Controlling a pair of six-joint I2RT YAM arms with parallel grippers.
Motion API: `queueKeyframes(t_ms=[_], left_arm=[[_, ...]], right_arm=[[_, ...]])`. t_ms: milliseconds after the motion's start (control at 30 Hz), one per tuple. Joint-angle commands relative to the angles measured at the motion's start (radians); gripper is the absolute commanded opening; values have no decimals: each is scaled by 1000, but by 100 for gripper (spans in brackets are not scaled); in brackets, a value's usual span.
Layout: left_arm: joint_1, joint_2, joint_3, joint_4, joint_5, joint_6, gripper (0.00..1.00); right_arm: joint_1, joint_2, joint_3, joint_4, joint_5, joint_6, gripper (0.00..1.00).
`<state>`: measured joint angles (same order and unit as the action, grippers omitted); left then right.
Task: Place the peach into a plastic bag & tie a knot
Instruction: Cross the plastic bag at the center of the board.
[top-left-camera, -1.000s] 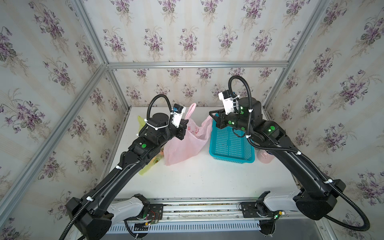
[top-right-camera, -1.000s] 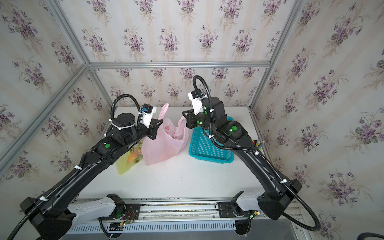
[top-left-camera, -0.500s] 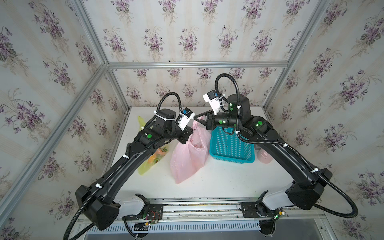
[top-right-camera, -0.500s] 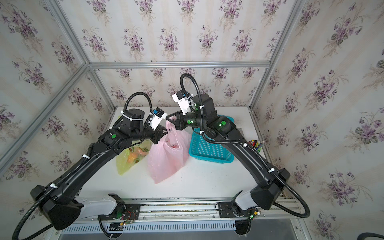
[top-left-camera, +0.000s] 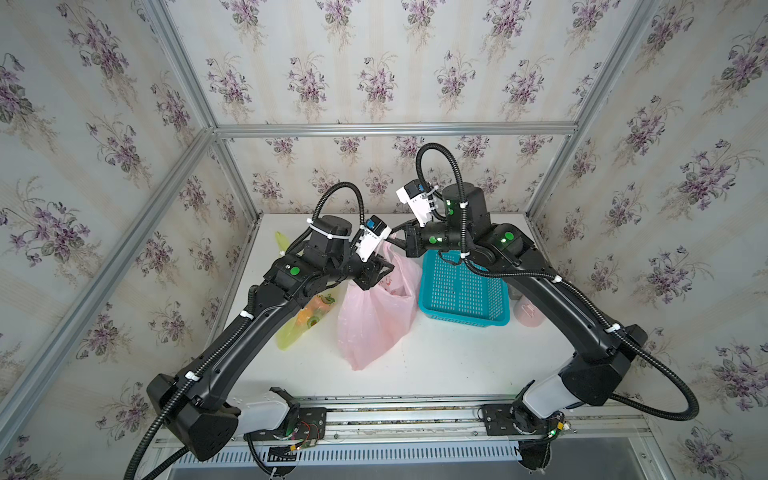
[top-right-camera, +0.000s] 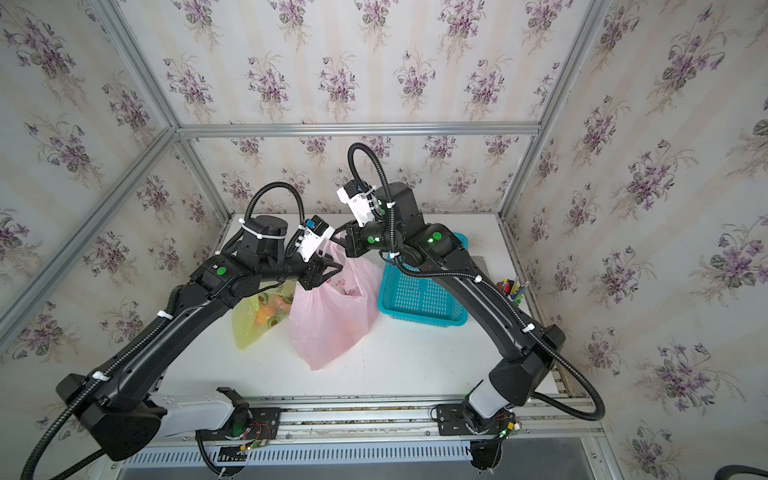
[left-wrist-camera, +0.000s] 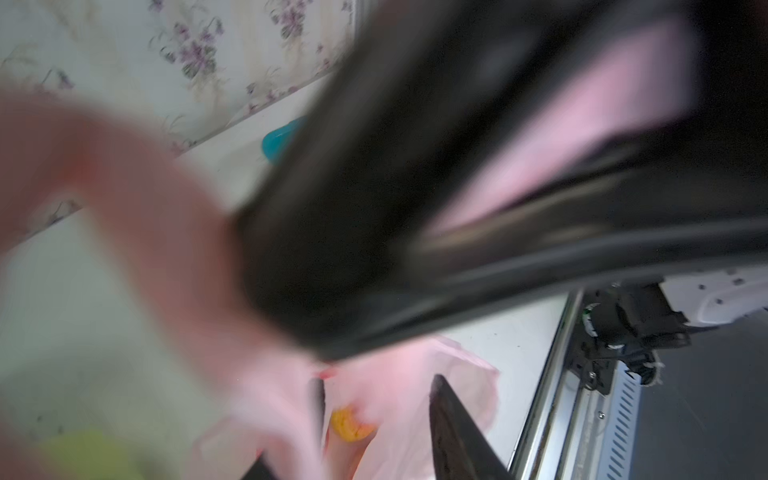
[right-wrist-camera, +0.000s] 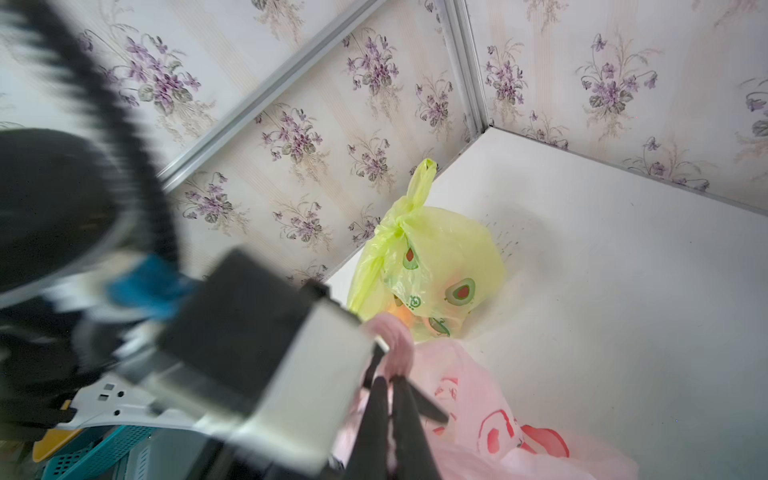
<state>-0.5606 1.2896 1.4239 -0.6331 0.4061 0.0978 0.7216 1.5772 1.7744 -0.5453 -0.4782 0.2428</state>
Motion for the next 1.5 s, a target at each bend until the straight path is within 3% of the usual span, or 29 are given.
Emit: queueKeyframes(t_ms=[0,167,500,833,1267,1467], left_arm=[[4,11,18,8,72,53,47],[4,29,25,8,118,41,51],[5,40,2,33,-46,33,46],[7,-3,-47,206,70,-22,48],[7,24,-54,219,81,-30,48],[7,15,-77,277,73,-47,39]], right_arm=[[2,5,10,10,-12,-16,0],[0,4,4,21,-54,-13,0],[-6,-60,-55,17,-23,-8,0],[-19,-90,-111,19,-100,27,0],[-41,-146,-210,113,-228,101,0],[-55,-146,-244,153,-303,151,0]])
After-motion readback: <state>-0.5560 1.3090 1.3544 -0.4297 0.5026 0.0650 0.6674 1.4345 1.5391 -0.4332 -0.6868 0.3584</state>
